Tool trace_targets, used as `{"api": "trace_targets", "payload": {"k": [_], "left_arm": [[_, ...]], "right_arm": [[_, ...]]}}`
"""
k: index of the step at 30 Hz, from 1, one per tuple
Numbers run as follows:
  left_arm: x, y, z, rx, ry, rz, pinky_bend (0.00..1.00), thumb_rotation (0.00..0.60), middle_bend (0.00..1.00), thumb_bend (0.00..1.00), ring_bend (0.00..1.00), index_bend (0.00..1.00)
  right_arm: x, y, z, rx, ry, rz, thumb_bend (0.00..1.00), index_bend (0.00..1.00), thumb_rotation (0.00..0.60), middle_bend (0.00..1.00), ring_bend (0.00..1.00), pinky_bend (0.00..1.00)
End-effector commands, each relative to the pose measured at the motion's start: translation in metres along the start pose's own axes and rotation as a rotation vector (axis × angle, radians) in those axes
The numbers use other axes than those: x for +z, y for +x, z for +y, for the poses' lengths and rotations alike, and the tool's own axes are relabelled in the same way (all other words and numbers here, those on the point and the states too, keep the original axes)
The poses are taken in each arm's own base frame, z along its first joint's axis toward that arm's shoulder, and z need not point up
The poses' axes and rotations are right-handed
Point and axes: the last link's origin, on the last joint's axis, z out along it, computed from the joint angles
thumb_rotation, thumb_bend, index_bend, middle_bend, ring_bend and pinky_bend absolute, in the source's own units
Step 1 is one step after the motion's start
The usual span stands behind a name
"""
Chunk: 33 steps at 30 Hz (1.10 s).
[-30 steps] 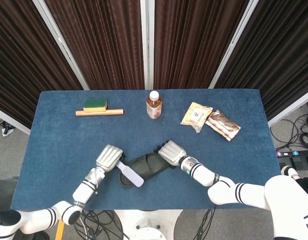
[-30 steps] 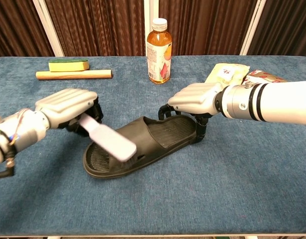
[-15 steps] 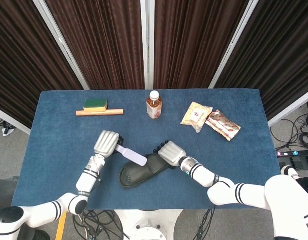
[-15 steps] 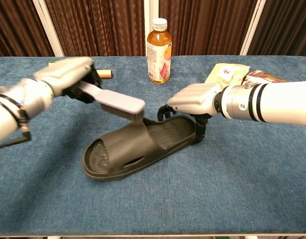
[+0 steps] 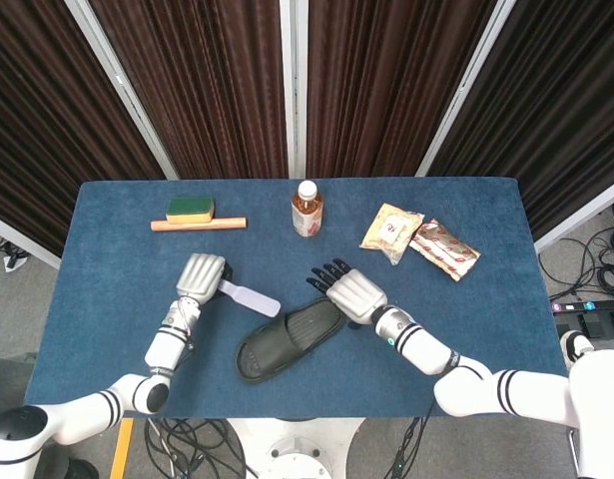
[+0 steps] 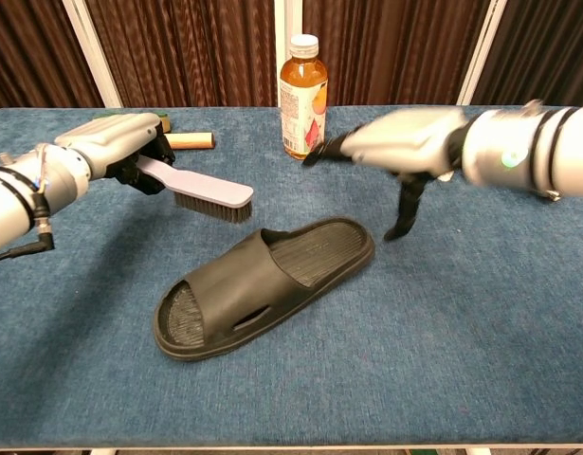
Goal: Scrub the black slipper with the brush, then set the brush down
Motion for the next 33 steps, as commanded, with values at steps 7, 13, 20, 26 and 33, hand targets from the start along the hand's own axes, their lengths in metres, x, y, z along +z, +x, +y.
{"api": "trace_targets", "payload": {"k": [7,13,20,26,33], "left_arm": [[0.008,-0.002,-0.002,0.034,0.045,-0.017,0.57,0.532,0.31,0.18,0.24,0.25],[-0.001,0.012,-0.01,-0.023,0.058,-0.007,0.34,0.43,0.12,0.09,0.09,0.14],[-0.054,0.058,-0.057,0.008,0.081,0.115,0.34,0.6,0.14,0.09,0.09,0.16],[-0.122,0.083,-0.111,0.034,0.124,0.192,0.32,0.6,0.16,0.09,0.09,0.19],[-0.203,0.086,-0.142,0.074,0.206,0.24,0.29,0.6,0.18,0.09,0.09,0.24]], "right_arm": [[-0.052,0.023,0.041,0.041,-0.112,0.098,0.02,0.0,0.6,0.0,0.0,0.0],[-0.077,0.018,0.061,0.055,-0.159,0.1,0.02,0.0,0.6,0.0,0.0,0.0],[-0.13,0.007,0.094,0.1,-0.288,0.159,0.09,0.0,0.6,0.07,0.0,0.01],[-0.191,-0.013,0.118,0.158,-0.421,0.209,0.15,0.01,0.6,0.16,0.0,0.04],[-0.259,-0.043,0.117,0.201,-0.544,0.305,0.15,0.01,0.6,0.13,0.0,0.03]]}}
